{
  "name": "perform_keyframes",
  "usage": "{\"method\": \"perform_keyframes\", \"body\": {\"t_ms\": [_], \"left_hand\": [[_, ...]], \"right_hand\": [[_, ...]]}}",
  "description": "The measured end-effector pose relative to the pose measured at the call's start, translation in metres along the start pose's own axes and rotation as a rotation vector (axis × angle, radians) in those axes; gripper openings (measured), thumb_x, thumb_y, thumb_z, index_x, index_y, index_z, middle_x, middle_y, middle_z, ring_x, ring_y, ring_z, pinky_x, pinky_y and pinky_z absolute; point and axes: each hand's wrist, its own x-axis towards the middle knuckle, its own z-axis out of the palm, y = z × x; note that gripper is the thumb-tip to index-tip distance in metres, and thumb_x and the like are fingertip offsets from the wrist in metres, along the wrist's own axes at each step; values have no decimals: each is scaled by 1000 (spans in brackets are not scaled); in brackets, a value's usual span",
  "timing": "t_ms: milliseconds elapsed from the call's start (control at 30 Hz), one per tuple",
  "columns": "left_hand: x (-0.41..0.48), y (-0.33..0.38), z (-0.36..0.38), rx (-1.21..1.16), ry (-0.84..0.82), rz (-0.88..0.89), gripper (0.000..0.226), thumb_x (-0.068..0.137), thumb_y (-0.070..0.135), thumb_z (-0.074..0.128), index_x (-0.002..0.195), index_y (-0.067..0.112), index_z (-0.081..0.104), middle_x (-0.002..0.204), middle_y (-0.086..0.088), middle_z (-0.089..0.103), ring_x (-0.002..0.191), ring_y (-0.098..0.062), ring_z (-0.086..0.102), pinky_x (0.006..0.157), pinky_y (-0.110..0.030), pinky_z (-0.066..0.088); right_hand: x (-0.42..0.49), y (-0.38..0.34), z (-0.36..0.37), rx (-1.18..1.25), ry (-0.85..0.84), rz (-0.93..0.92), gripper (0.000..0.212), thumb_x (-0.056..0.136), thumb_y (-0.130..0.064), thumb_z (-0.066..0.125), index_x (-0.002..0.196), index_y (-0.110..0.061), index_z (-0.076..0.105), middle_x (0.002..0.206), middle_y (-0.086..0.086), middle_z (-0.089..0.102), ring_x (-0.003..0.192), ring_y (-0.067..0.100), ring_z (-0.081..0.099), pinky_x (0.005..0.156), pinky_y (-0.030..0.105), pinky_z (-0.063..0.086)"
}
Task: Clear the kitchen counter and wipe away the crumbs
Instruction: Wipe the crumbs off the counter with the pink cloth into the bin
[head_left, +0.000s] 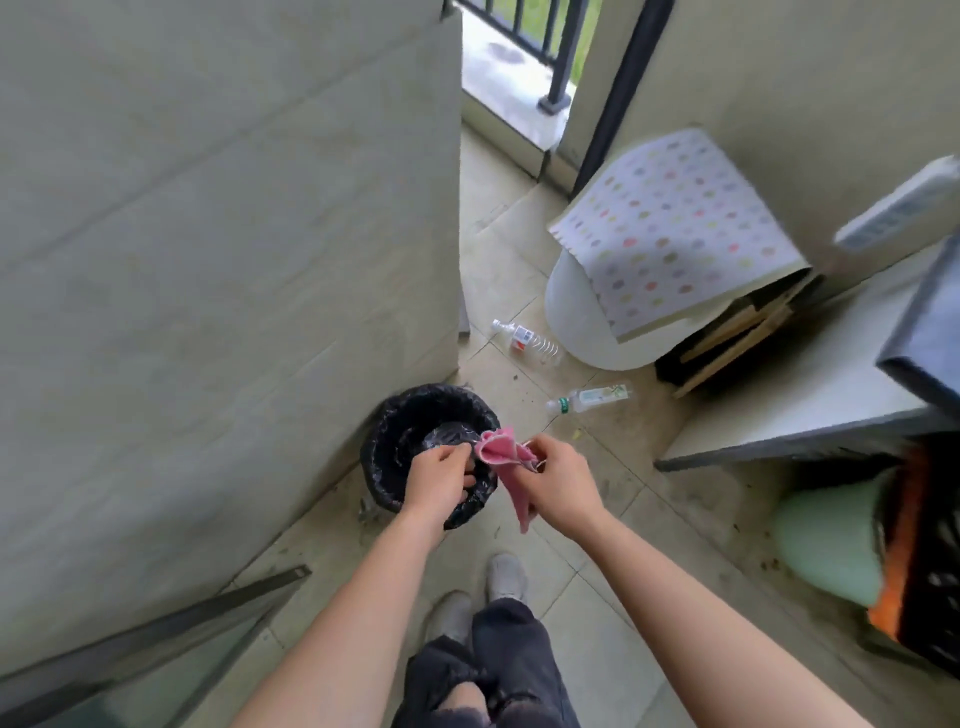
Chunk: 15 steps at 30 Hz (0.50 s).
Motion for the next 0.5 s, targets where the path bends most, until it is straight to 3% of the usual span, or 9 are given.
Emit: {"method": "perform_keyframes", "body": {"t_ms": [67, 167, 333, 500], "left_hand": [[-32, 20, 3, -92, -102, -27, 23, 93, 28, 50, 84, 16, 66, 80, -3, 69, 69, -16, 64, 60, -25, 53], [-94, 42, 14, -129, -286, -52, 28, 92, 34, 52, 90, 10, 67, 84, -9, 70, 74, -22, 67, 62, -28, 56], [-176, 48, 58, -94, -580, -46, 18, 85, 12, 61, 99, 1, 65, 84, -14, 67, 73, -21, 65, 63, -25, 58], [-234, 42, 123, 96, -706, 25, 18, 85, -5, 49, 95, 2, 63, 80, -10, 63, 62, -14, 59, 58, -19, 51]], "right_hand": [[-29, -11, -22, 4, 41, -43, 20, 81, -30, 64, 68, -24, 50, 67, -9, 57, 61, 8, 53, 50, 22, 37], [-93, -20, -66, 69, 145, -51, 20, 78, -27, 70, 70, -27, 51, 71, -8, 62, 61, 9, 58, 51, 22, 43], [-189, 8, -121, 301, 303, -28, 17, 71, -9, 72, 79, -18, 61, 67, -6, 66, 51, 10, 61, 45, 21, 48], [-254, 62, -165, 538, 386, 9, 25, 68, 2, 74, 88, -10, 67, 81, 12, 70, 73, 18, 62, 71, 39, 54]]}}
